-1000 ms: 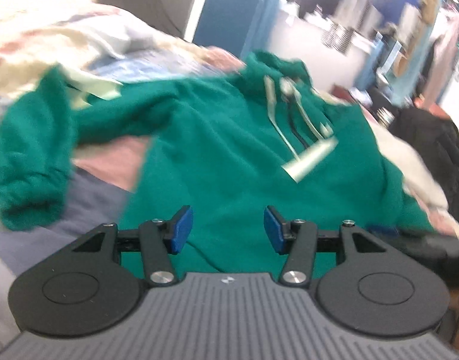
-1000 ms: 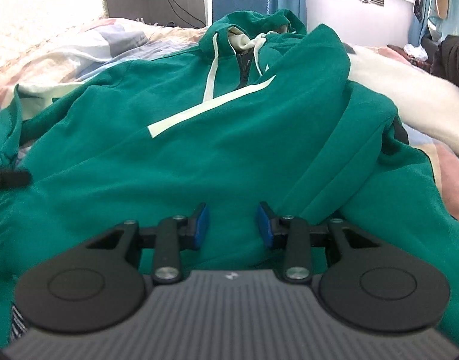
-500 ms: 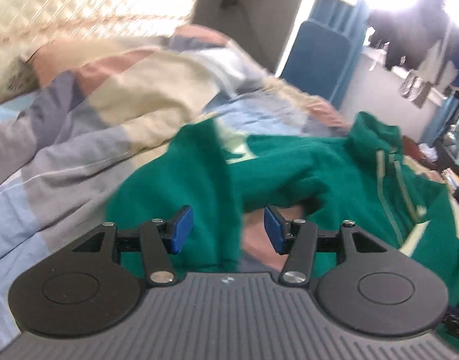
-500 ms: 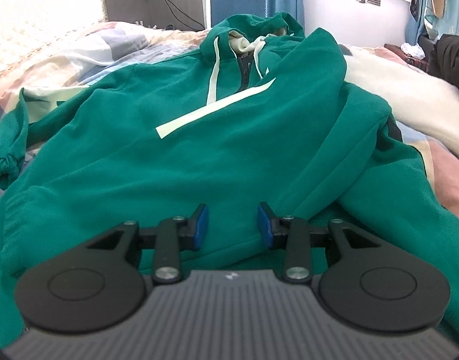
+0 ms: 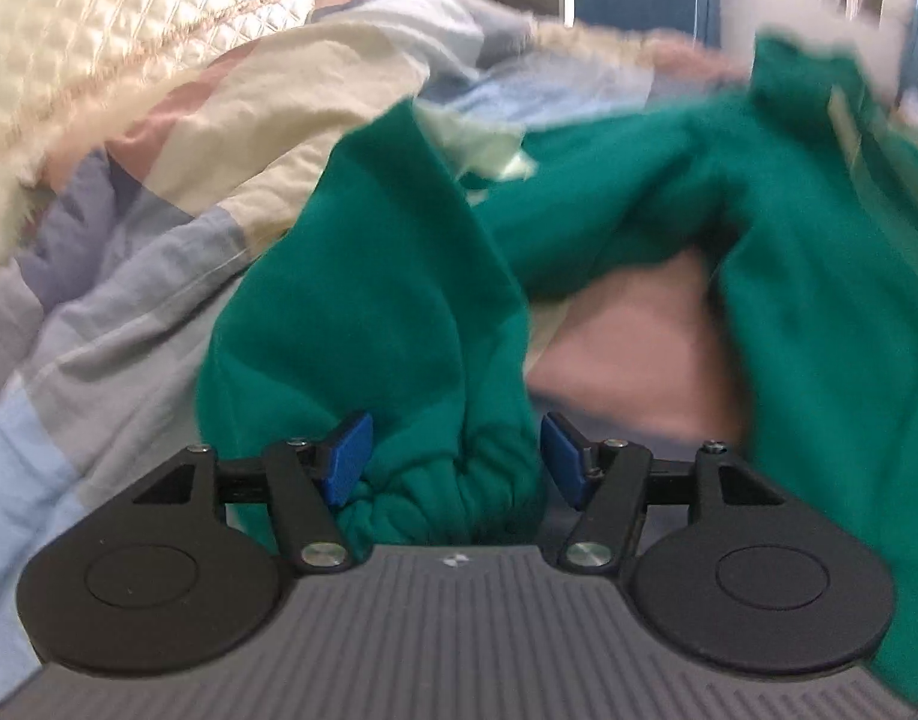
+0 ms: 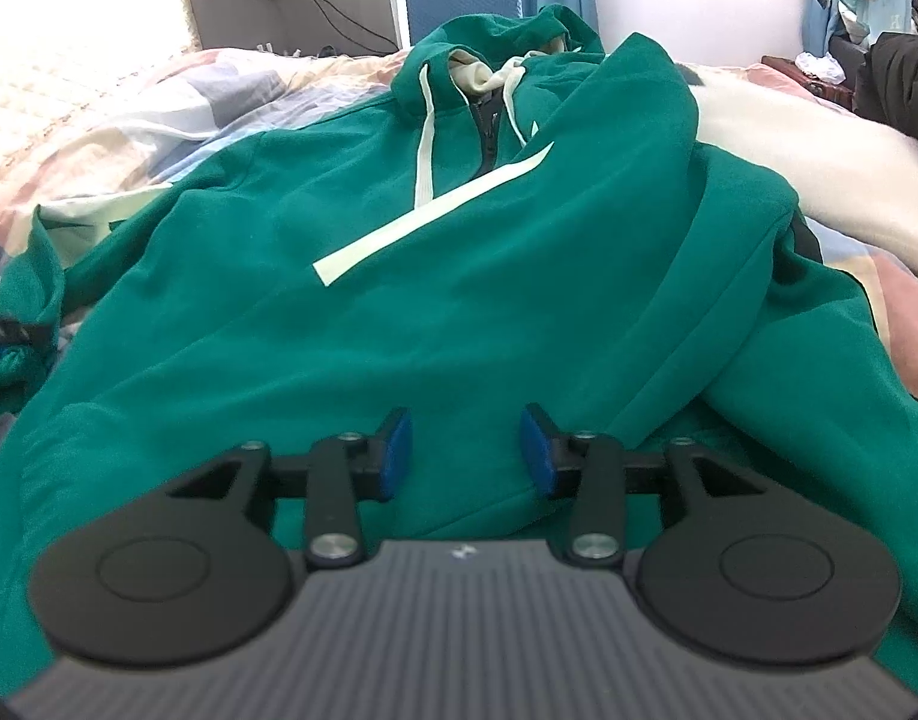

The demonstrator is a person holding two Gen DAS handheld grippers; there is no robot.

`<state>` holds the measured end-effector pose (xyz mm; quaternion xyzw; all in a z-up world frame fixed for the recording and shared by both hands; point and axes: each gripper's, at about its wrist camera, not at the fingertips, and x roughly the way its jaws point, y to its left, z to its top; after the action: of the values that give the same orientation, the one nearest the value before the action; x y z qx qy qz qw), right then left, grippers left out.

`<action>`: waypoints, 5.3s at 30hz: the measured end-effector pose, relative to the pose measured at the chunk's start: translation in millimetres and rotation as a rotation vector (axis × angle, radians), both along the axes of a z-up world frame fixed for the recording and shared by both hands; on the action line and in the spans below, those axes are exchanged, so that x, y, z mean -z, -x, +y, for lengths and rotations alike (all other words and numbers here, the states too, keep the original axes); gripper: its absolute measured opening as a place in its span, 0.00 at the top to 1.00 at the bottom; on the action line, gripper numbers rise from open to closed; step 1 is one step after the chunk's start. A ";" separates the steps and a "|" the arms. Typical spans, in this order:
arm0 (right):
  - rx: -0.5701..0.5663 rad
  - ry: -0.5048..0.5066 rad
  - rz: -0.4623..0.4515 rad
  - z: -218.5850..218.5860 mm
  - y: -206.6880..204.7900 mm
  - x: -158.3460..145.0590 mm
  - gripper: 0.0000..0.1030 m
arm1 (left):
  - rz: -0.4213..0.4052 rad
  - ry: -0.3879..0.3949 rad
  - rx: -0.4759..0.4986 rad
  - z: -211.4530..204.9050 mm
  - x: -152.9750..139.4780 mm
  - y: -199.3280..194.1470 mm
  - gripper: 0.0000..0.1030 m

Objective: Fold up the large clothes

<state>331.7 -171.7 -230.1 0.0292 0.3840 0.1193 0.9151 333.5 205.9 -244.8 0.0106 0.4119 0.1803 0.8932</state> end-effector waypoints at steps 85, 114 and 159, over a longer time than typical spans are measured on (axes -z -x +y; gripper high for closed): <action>-0.154 0.044 -0.191 13.5 -0.5 -18.5 0.48 | -0.292 0.738 0.003 -37.0 2.3 -82.1 0.93; -0.096 0.024 -0.252 9.7 8.1 -18.2 0.48 | -0.339 0.431 0.365 -142.8 -28.6 -21.0 0.57; 0.278 -0.366 -0.209 -75.8 -411.5 -28.3 0.28 | -0.250 0.440 0.258 -121.9 -17.2 -457.1 0.43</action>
<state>743.2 -247.5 -201.9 0.2343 0.2518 0.0621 0.9369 790.6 84.0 -227.6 -0.1534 0.3229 -0.0285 0.9335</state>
